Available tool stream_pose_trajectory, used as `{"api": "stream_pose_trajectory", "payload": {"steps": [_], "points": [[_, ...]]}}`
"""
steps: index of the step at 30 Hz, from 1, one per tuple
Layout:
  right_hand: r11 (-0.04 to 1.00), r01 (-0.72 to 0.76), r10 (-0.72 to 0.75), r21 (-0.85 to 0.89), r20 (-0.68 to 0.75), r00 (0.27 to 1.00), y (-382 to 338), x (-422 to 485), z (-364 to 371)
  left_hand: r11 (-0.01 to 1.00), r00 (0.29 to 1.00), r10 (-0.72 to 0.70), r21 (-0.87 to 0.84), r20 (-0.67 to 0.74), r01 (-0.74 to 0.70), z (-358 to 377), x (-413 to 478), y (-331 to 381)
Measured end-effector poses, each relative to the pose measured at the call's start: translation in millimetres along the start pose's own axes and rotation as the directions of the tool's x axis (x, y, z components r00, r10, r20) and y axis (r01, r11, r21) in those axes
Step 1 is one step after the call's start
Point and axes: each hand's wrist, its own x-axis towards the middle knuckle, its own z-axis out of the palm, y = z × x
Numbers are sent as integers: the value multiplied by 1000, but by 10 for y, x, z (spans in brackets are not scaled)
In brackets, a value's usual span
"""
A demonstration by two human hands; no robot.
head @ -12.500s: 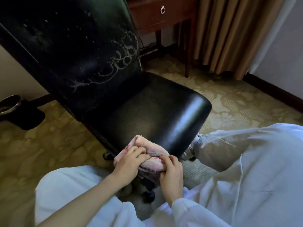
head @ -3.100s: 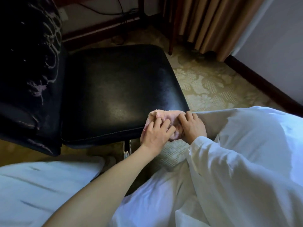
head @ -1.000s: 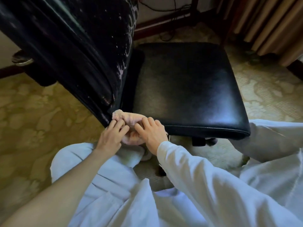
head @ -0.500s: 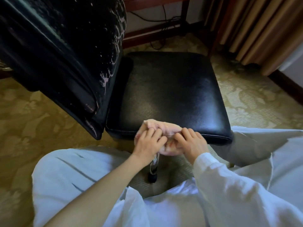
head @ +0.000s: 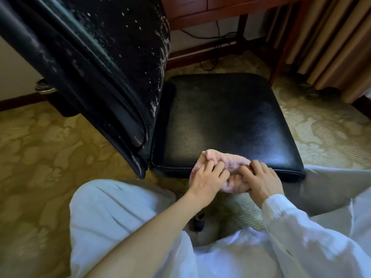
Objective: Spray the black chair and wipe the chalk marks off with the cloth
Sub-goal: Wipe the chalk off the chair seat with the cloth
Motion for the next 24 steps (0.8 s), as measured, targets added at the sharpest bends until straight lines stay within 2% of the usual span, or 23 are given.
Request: {"api": "stream_pose_trajectory", "payload": {"steps": [2,7,10,13,18,22,24], "points": [[998,50,-50,34,-11,999,-260,136,-8,998,998,-62,8,14,62,-42,-195,-228],[980,172,-166,100,-60,984,-970,494,-122,975,977,-199,84,-78,205,-376,-693,-798],[953,271,-240,133,-210,948,-1315,697,-365,962,951,-240,84,-195,260,-759,-1012,-1054],[922,362,-287,139,-382,878,-1577,856,-677,959,922,-231,85,-310,269,-1116,-1288,-1246],[856,491,-317,160,-588,744,-1882,1138,-1253,948,827,-233,68,-512,309,-1707,-1475,-1395],[830,537,-299,152,-692,658,-2033,1396,-1872,927,689,-171,123,-704,355,-2349,-1413,-1498],[831,532,-251,159,-747,616,-2087,1536,-2211,883,617,-127,195,-777,426,-2725,-1323,-1557]]}}
